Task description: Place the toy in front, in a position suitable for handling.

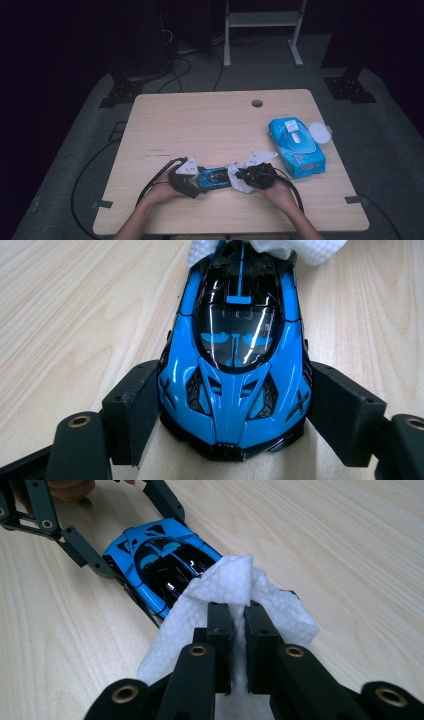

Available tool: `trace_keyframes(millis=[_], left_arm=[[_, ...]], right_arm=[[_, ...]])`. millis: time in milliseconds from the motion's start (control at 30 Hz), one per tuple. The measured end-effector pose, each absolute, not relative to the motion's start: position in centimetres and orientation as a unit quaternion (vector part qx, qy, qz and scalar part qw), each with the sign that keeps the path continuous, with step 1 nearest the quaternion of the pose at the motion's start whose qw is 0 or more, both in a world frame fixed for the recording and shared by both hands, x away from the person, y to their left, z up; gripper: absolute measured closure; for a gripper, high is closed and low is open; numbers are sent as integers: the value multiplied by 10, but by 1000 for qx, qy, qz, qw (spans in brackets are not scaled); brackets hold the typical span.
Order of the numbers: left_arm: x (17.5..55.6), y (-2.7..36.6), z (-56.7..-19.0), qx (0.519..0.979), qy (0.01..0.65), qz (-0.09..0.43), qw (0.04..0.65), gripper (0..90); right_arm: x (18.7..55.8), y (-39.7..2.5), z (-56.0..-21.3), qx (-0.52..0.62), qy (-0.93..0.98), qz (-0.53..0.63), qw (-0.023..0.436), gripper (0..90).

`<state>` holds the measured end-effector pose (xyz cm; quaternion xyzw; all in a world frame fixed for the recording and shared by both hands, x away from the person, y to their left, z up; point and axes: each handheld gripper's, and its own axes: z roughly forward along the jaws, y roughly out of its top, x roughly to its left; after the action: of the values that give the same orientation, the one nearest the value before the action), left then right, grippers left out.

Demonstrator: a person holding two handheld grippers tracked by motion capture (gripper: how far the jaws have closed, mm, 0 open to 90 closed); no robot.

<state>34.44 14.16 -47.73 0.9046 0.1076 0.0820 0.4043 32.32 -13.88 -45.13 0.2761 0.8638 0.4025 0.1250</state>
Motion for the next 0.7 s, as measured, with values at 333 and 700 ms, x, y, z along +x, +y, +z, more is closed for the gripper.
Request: trace_keyframes(millis=[333, 700], left_arm=[[344, 142, -478, 904, 108, 82, 405, 253], [344, 143, -478, 905, 117, 81, 402, 235]], right_arm=[[323, -125, -454, 265, 861, 419, 111, 831], [323, -141, -455, 283, 858, 414, 113, 832]])
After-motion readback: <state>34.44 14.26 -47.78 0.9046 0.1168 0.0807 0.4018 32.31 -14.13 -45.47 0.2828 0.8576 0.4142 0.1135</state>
